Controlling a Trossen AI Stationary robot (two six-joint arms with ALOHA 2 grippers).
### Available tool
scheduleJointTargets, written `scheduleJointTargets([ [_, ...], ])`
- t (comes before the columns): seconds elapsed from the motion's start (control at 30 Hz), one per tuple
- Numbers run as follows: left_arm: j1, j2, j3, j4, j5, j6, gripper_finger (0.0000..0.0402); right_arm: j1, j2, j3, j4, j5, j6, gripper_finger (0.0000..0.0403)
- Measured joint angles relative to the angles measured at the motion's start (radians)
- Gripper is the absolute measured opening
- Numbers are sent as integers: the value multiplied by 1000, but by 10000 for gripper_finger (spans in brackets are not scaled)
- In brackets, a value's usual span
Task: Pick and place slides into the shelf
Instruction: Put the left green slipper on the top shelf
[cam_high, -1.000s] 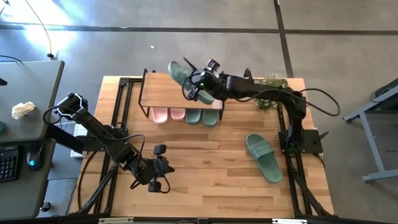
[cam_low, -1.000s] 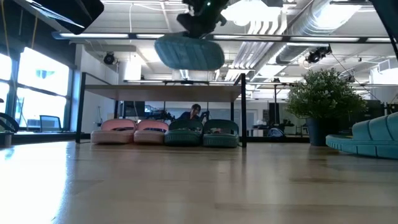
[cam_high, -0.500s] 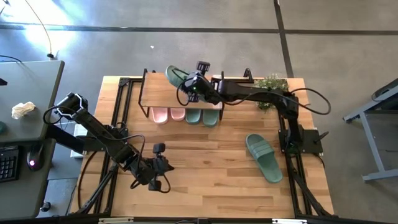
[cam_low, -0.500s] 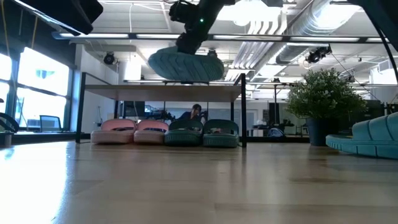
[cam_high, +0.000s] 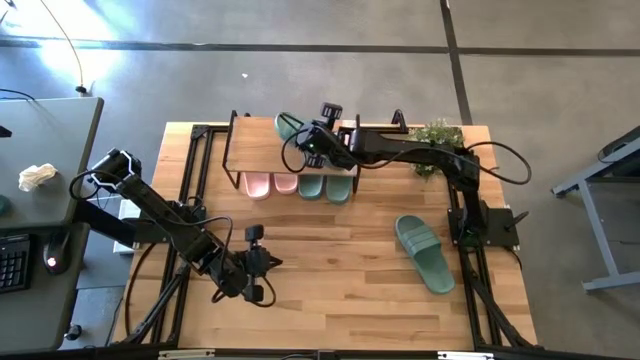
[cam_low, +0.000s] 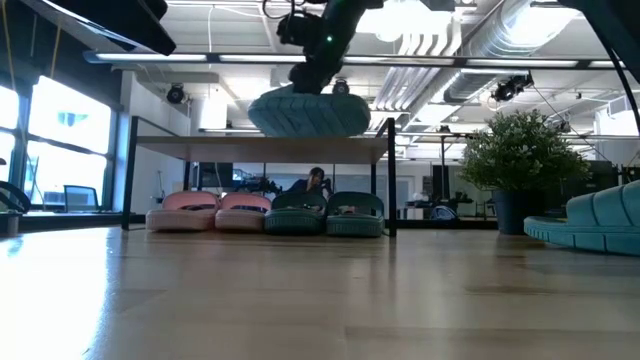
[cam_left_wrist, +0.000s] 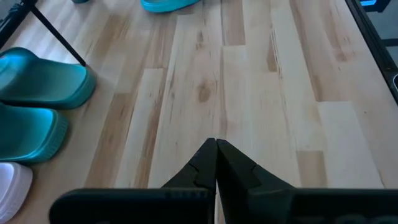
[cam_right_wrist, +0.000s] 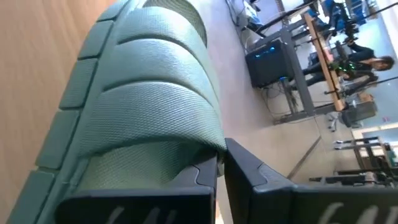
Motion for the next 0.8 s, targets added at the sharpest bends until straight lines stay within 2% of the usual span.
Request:
scheduleJointTargets([
  [0.17, 0, 0, 0, 1, 0, -6, 0, 0, 0, 0, -28, -100, 30, 0],
  [0.47, 0, 0, 0, 1, 0, -11, 0, 0, 7, 0, -48, -166, 31, 6],
  [0.8, 0, 0, 0, 10, -2, -11, 0, 0, 7, 0, -48, -203, 31, 82],
])
